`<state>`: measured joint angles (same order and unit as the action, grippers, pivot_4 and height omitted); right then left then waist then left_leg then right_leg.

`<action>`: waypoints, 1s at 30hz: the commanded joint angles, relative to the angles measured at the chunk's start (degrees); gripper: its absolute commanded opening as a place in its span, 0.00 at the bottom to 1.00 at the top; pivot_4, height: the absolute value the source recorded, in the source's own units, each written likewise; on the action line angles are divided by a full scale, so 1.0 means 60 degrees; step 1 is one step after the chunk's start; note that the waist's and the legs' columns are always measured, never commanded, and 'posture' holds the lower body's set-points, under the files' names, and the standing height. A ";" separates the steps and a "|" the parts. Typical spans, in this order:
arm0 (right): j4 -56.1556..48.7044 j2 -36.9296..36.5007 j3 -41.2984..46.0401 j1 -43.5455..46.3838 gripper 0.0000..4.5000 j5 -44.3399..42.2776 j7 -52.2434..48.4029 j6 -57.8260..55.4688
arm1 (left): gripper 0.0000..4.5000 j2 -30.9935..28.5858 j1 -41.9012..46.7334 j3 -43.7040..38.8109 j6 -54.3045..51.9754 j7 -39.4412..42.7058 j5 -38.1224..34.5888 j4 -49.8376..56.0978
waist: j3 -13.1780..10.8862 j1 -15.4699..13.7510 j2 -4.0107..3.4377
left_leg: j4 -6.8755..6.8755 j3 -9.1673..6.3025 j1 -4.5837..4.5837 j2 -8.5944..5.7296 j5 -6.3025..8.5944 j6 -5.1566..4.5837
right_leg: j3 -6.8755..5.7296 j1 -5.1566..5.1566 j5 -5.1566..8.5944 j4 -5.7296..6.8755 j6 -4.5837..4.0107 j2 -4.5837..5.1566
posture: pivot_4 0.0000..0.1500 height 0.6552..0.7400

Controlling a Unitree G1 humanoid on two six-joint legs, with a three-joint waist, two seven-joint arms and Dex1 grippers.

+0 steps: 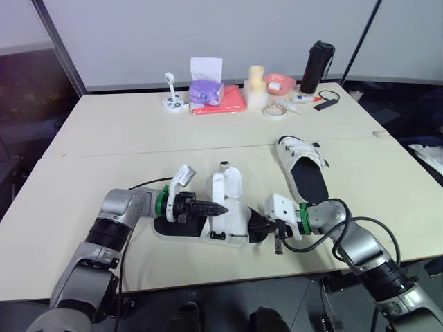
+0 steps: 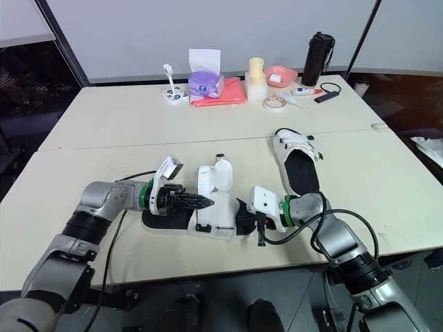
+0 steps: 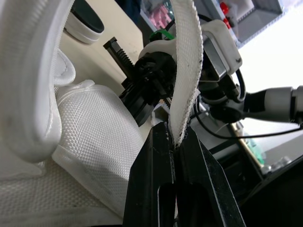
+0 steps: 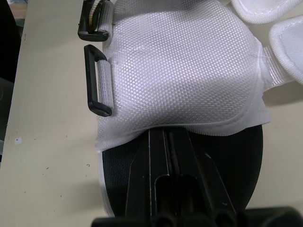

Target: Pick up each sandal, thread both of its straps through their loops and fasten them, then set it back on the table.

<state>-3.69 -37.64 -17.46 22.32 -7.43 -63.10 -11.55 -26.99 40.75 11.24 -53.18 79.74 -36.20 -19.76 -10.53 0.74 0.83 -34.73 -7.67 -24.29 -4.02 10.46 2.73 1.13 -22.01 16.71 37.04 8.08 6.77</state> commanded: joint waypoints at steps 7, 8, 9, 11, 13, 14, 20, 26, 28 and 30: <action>0.0280 -0.0088 -0.0159 -0.0092 0.00 0.0475 0.0187 -0.0212 | 0.01 -0.0025 0.0417 0.0150 0.1120 0.0551 0.0691 -0.0073 | -0.0001 -0.0001 0.0001 | 0.0000 0.0000 0.0000 0.0000 0.0000 0.0000 | 0.0000 0.0000 0.0000 0.0000 0.0000 0.0000 | 1.00 1.00; 0.0279 -0.0080 -0.0164 -0.0090 0.00 0.0475 0.0195 -0.0214 | 0.01 -0.0009 0.0464 0.0121 0.1177 0.0580 0.0703 -0.0084 | -0.0001 0.0000 0.0001 | 0.0000 0.0000 -0.0001 0.0000 0.0000 0.0000 | -0.0001 -0.0001 0.0000 0.0000 0.0000 0.0000 | 1.00 1.00; 0.0277 -0.0074 -0.0168 -0.0089 0.00 0.0475 0.0200 -0.0217 | 0.01 -0.0004 0.0505 0.0114 0.1262 0.0630 0.0725 -0.0076 | -0.0001 0.0000 0.0001 | 0.0000 0.0000 -0.0001 0.0000 0.0000 0.0000 | -0.0001 -0.0001 0.0000 0.0000 0.0000 0.0000 | 1.00 1.00; 0.0267 -0.0066 -0.0174 -0.0088 0.00 0.0470 0.0207 -0.0230 | 0.01 -0.0032 0.0547 0.0152 0.1353 0.0758 0.0769 -0.0032 | -0.0001 0.0001 0.0001 | 0.0000 0.0000 -0.0001 0.0000 0.0000 0.0000 | -0.0001 -0.0001 0.0000 0.0000 0.0000 0.0000 | 1.00 1.00; 0.0260 -0.0061 -0.0180 -0.0088 0.00 0.0469 0.0216 -0.0242 | 0.01 -0.0047 0.0555 0.0194 0.1527 0.0870 0.0875 0.0026 | -0.0001 0.0009 0.0001 | 0.0001 0.0001 -0.0001 -0.0001 0.0000 0.0000 | -0.0001 -0.0001 0.0000 0.0000 0.0001 0.0000 | 1.00 1.00; 0.0252 -0.0060 -0.0182 -0.0090 0.00 0.0467 0.0221 -0.0252 | 0.01 -0.0051 0.0560 0.0206 0.1599 0.0911 0.0921 0.0054 | -0.0001 0.0007 0.0001 | 0.0001 0.0001 -0.0001 0.0000 0.0000 -0.0001 | -0.0001 -0.0003 0.0000 0.0001 0.0001 -0.0001 | 1.00 1.00; 0.0219 -0.0056 -0.0193 -0.0102 0.00 0.0462 0.0245 -0.0298 | 0.01 -0.0165 0.0504 0.0382 0.1910 0.1279 0.1142 0.0371 | -0.0001 0.0009 0.0001 | 0.0001 0.0004 -0.0002 0.0000 0.0000 -0.0001 | -0.0002 -0.0002 0.0000 0.0001 0.0001 -0.0001 | 1.00 1.00; 0.0233 -0.0052 -0.0197 -0.0100 0.00 0.0465 0.0262 -0.0306 | 0.01 -0.0245 0.0343 0.0562 0.2396 0.1463 0.1448 0.0679 | -0.0001 0.0010 0.0001 | 0.0000 0.0004 -0.0003 0.0000 0.0000 -0.0001 | -0.0002 -0.0003 0.0000 0.0002 0.0001 -0.0001 | 1.00 1.00; 0.0232 -0.0051 -0.0195 -0.0101 0.00 0.0461 0.0267 -0.0310 | 0.01 -0.0236 0.0206 0.0608 0.2710 0.1444 0.1573 0.0794 | -0.0001 0.0012 0.0001 | 0.0001 0.0004 -0.0003 0.0000 0.0000 -0.0001 | -0.0001 -0.0004 0.0000 0.0001 0.0001 -0.0002 | 1.00 1.00; 0.0239 -0.0048 -0.0193 -0.0103 0.00 0.0457 0.0271 -0.0312 | 0.01 -0.0127 0.0013 0.0554 0.3282 0.1290 0.1732 0.0862 | -0.0001 0.0013 0.0001 | 0.0001 0.0002 -0.0003 0.0001 0.0000 -0.0001 | -0.0001 -0.0004 0.0000 0.0002 0.0001 -0.0001 | 1.00 1.00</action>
<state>-3.78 -37.48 -17.72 22.35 -7.39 -62.43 -11.93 -27.71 41.50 14.90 -35.94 87.76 -26.60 -16.03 -10.53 0.82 0.84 -34.72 -7.66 -24.31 -4.02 10.46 2.72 1.13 -22.03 16.71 37.04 8.08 6.76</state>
